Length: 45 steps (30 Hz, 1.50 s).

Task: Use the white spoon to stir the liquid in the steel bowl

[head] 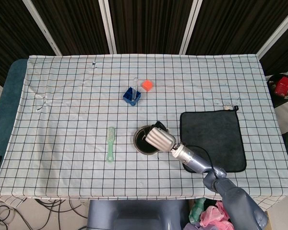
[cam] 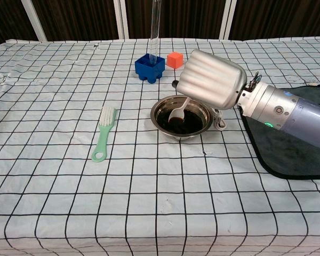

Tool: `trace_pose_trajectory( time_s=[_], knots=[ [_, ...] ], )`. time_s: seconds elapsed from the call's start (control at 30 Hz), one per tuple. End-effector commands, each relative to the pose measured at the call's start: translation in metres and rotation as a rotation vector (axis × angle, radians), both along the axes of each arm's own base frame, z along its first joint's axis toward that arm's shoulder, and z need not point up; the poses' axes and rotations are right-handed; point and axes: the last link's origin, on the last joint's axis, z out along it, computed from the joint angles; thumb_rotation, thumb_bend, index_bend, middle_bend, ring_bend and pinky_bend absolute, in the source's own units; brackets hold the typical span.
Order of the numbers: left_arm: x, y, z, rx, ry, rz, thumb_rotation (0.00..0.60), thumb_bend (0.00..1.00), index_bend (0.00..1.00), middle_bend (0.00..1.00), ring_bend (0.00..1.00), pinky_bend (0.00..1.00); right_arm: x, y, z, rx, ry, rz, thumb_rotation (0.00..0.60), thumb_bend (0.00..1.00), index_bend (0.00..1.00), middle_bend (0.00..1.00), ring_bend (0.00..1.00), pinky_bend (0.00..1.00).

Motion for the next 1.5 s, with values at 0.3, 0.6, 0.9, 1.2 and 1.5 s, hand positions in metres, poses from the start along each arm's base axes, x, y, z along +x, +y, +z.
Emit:
trace_pose_trajectory(
  time_s=[0.3, 0.6, 0.9, 1.2, 1.5],
  knots=[
    [0.000, 0.000, 0.000, 0.003, 0.002, 0.001, 0.600, 0.24, 0.10, 0.03, 0.00, 0.00, -0.013, -0.006, 0.012, -0.019, 0.054, 0.028, 0.600, 0.42, 0.75, 0.84, 1.00, 1.00],
    [0.001, 0.000, -0.001, 0.001, 0.004, 0.001, 0.600, 0.24, 0.10, 0.03, 0.00, 0.00, -0.029, 0.018, 0.022, 0.055, 0.072, 0.105, 0.600, 0.43, 0.76, 0.84, 1.00, 1.00],
    [0.002, -0.001, -0.002, 0.004, 0.004, -0.001, 0.600, 0.24, 0.10, 0.03, 0.00, 0.00, -0.025, 0.033, 0.018, 0.100, 0.043, 0.117, 0.600, 0.43, 0.77, 0.84, 1.00, 1.00],
    [0.001, 0.000, -0.001, 0.006, 0.002, 0.000, 0.600, 0.24, 0.10, 0.03, 0.00, 0.00, -0.008, 0.035, 0.003, 0.110, -0.002, 0.100, 0.600, 0.42, 0.77, 0.84, 1.00, 1.00],
    [0.000, -0.001, 0.000, 0.001, -0.002, 0.000, 0.600, 0.24, 0.10, 0.03, 0.00, 0.00, 0.000, 0.013, -0.005, 0.053, -0.017, 0.019, 0.600, 0.42, 0.77, 0.84, 1.00, 1.00]
  ],
)
